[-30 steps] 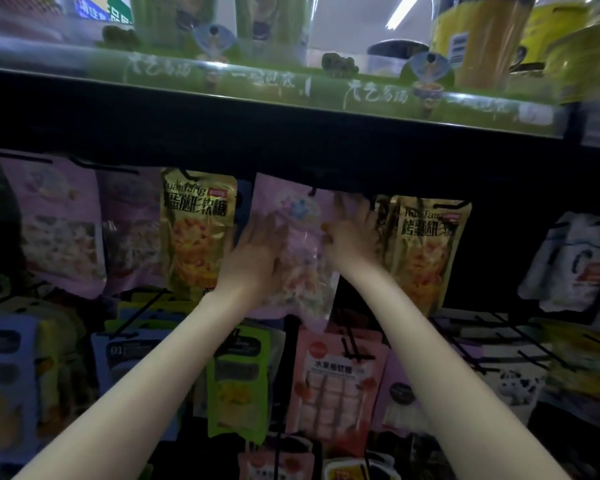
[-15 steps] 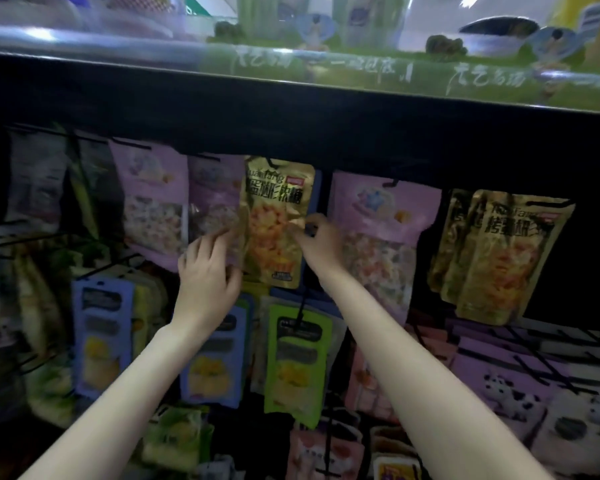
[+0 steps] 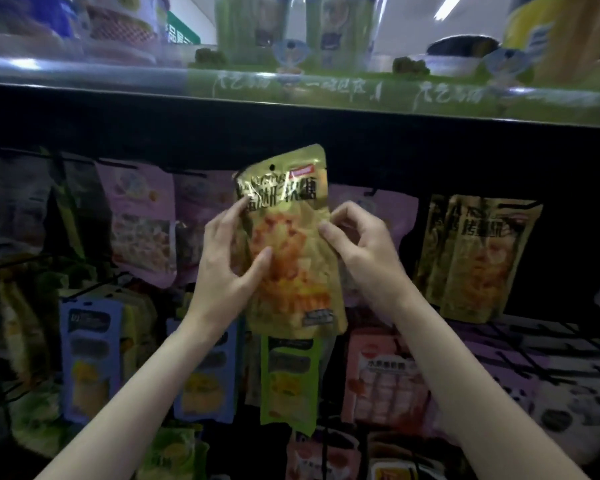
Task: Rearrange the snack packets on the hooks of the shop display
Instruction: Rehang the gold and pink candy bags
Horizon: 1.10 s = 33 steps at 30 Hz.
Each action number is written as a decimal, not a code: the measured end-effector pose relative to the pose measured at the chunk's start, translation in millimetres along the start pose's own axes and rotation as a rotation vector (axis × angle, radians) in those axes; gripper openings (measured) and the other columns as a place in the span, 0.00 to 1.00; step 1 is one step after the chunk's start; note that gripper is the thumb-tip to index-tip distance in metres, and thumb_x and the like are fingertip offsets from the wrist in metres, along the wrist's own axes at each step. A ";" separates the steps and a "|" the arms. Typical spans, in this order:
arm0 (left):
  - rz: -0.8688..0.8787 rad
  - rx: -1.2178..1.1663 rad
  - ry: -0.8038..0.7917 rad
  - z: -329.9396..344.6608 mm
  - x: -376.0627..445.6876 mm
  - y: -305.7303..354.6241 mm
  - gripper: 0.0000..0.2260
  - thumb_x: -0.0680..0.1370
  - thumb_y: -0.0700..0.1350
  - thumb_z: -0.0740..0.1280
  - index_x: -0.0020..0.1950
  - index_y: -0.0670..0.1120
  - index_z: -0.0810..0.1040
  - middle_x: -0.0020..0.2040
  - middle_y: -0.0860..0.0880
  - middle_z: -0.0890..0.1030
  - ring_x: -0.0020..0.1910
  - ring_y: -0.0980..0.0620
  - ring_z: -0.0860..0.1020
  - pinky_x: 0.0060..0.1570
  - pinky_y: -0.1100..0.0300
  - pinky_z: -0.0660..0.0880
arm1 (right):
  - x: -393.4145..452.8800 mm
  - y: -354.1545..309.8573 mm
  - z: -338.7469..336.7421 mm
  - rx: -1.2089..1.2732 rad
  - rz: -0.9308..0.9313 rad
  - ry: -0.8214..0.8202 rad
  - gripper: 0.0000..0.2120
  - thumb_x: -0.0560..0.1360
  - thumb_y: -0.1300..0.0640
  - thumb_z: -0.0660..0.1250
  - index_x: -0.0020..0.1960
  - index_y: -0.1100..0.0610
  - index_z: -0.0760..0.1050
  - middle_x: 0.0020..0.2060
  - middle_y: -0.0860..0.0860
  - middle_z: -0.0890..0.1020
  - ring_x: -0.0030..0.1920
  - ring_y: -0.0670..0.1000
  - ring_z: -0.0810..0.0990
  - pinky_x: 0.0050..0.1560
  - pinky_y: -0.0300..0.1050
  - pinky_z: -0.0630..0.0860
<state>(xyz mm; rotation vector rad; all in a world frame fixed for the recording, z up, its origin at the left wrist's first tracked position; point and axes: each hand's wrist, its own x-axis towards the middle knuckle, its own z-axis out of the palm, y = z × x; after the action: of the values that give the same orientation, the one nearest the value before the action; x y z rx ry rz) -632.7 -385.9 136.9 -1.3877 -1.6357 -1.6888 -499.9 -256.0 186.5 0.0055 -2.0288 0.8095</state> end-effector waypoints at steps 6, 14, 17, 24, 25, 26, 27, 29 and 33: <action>0.310 0.215 -0.198 86.3 -12.5 35.1 0.28 0.75 0.55 0.63 0.74 0.55 0.60 0.76 0.50 0.52 0.75 0.51 0.53 0.69 0.59 0.59 | -62.7 30.3 -73.6 -0.167 0.038 0.184 0.24 0.78 0.62 0.62 0.68 0.42 0.61 0.64 0.43 0.69 0.60 0.36 0.72 0.56 0.32 0.73; 0.463 0.117 -0.344 201.4 7.5 86.0 0.28 0.76 0.57 0.60 0.75 0.52 0.59 0.76 0.48 0.51 0.74 0.51 0.53 0.65 0.56 0.61 | -89.9 59.0 -173.5 -0.398 0.151 0.374 0.27 0.74 0.46 0.64 0.69 0.40 0.56 0.70 0.53 0.62 0.72 0.49 0.61 0.69 0.41 0.62; 0.475 0.090 -0.378 227.0 12.3 93.6 0.30 0.75 0.54 0.64 0.75 0.50 0.59 0.77 0.48 0.49 0.74 0.54 0.51 0.66 0.58 0.60 | -91.2 70.1 -195.7 -0.447 0.159 0.402 0.27 0.75 0.49 0.63 0.69 0.40 0.54 0.70 0.54 0.61 0.72 0.50 0.60 0.67 0.36 0.61; 0.401 0.075 -0.412 254.3 19.8 96.7 0.28 0.76 0.49 0.67 0.74 0.53 0.60 0.76 0.56 0.48 0.74 0.57 0.49 0.68 0.62 0.56 | -80.8 89.3 -220.9 -0.415 0.219 0.379 0.30 0.75 0.48 0.64 0.74 0.45 0.56 0.69 0.52 0.62 0.71 0.49 0.61 0.64 0.33 0.61; 0.392 0.070 -0.415 255.0 20.8 96.4 0.28 0.76 0.49 0.66 0.74 0.53 0.60 0.76 0.56 0.49 0.75 0.54 0.51 0.69 0.60 0.56 | -78.9 90.2 -221.9 -0.406 0.214 0.377 0.30 0.76 0.50 0.65 0.74 0.45 0.56 0.68 0.52 0.62 0.70 0.49 0.61 0.62 0.30 0.60; 0.386 0.070 -0.415 255.6 21.6 96.3 0.28 0.76 0.49 0.66 0.74 0.52 0.60 0.76 0.54 0.50 0.75 0.51 0.52 0.70 0.57 0.57 | -77.0 90.7 -223.2 -0.396 0.209 0.378 0.30 0.76 0.51 0.65 0.74 0.46 0.56 0.68 0.52 0.62 0.70 0.49 0.61 0.61 0.29 0.59; 0.383 0.076 -0.416 256.3 22.3 96.3 0.27 0.77 0.49 0.66 0.74 0.52 0.61 0.76 0.53 0.51 0.75 0.49 0.53 0.70 0.54 0.58 | -75.3 91.2 -224.6 -0.386 0.207 0.376 0.30 0.76 0.52 0.65 0.74 0.46 0.57 0.68 0.52 0.63 0.71 0.49 0.61 0.62 0.30 0.59; 0.390 0.098 -0.412 257.5 23.8 95.9 0.27 0.77 0.53 0.64 0.74 0.51 0.61 0.76 0.52 0.52 0.75 0.48 0.54 0.71 0.52 0.59 | -73.1 91.9 -227.1 -0.369 0.212 0.363 0.30 0.76 0.52 0.66 0.74 0.46 0.57 0.69 0.53 0.63 0.71 0.49 0.61 0.64 0.33 0.61; 0.396 0.147 -0.402 258.8 24.6 98.3 0.28 0.75 0.60 0.55 0.74 0.52 0.61 0.76 0.51 0.53 0.75 0.46 0.53 0.71 0.53 0.56 | -69.6 91.9 -233.2 -0.323 0.209 0.339 0.30 0.74 0.51 0.66 0.73 0.46 0.59 0.68 0.53 0.64 0.70 0.50 0.64 0.69 0.48 0.65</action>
<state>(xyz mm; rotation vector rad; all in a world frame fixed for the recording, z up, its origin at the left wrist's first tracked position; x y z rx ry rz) -467.4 -163.6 160.0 -1.9115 -1.5076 -1.0955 -311.2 -77.8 167.8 -0.5008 -1.8295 0.5547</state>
